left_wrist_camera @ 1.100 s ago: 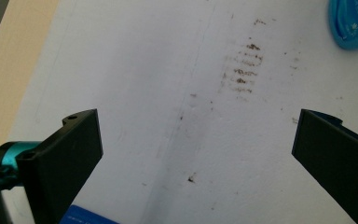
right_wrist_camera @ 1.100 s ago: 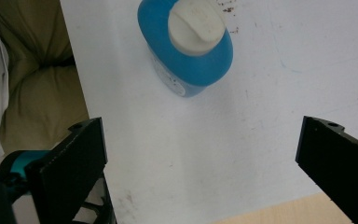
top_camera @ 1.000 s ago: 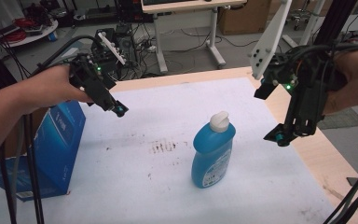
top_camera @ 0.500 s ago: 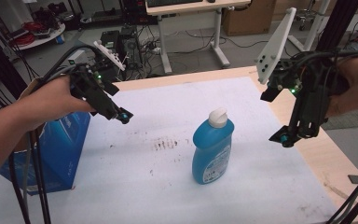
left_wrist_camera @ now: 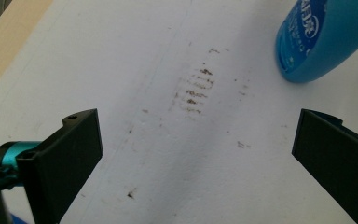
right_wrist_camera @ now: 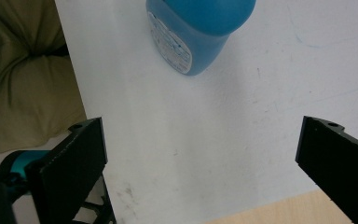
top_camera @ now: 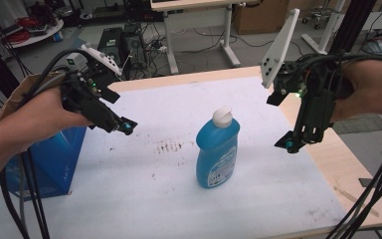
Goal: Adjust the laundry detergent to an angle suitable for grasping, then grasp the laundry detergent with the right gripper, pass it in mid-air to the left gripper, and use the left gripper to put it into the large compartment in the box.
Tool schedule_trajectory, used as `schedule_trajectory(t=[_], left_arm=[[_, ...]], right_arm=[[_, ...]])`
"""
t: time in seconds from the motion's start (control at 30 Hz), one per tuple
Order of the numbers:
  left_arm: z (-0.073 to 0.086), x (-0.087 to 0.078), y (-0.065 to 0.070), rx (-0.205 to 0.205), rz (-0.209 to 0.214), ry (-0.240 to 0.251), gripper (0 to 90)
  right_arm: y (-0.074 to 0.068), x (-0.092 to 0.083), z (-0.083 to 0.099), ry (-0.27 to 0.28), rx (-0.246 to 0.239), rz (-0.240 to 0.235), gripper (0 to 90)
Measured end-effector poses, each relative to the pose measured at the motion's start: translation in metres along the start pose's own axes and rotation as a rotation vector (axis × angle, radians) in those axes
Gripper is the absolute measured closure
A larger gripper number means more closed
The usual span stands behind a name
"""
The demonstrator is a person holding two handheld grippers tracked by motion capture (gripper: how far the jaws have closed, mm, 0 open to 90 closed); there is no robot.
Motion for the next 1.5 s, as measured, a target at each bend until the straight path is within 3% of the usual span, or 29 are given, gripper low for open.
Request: schedule_trajectory(t=[0.03, 0.17, 0.43, 1.0, 1.5], left_arm=[[0.000, -0.002, 0.009, -0.006, -0.003, 0.010, 1.6], [0.000, -0.003, 0.021, -0.011, -0.011, 0.011, 1.6], [0.000, -0.006, 0.039, -0.038, -0.021, 0.033, 1.7], [-0.007, -0.005, 0.060, -0.029, -0.025, 0.039, 1.7], [-0.023, 0.000, 0.082, -0.013, 0.012, 0.063, 1.7]], right_arm=[[-0.001, 0.001, 0.000, -0.002, -0.005, 0.001, 1.0], [-0.004, 0.002, 0.000, -0.004, -0.013, 0.005, 1.0], [-0.008, 0.004, 0.000, -0.001, -0.023, 0.004, 1.0], [-0.013, 0.008, 0.007, -0.001, -0.018, 0.005, 1.0], [-0.012, 0.007, 0.009, 0.008, -0.015, 0.005, 1.0]])
Point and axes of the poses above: each handheld gripper's, and its own axes: x roughly forward along the jaws, z roughly out of its underside, y roughly to its right, the point moved 8 cm from there along x, roughly forward along the jaws, and after that the axes turned 8 degrees about -z, right-handed, at the moved point
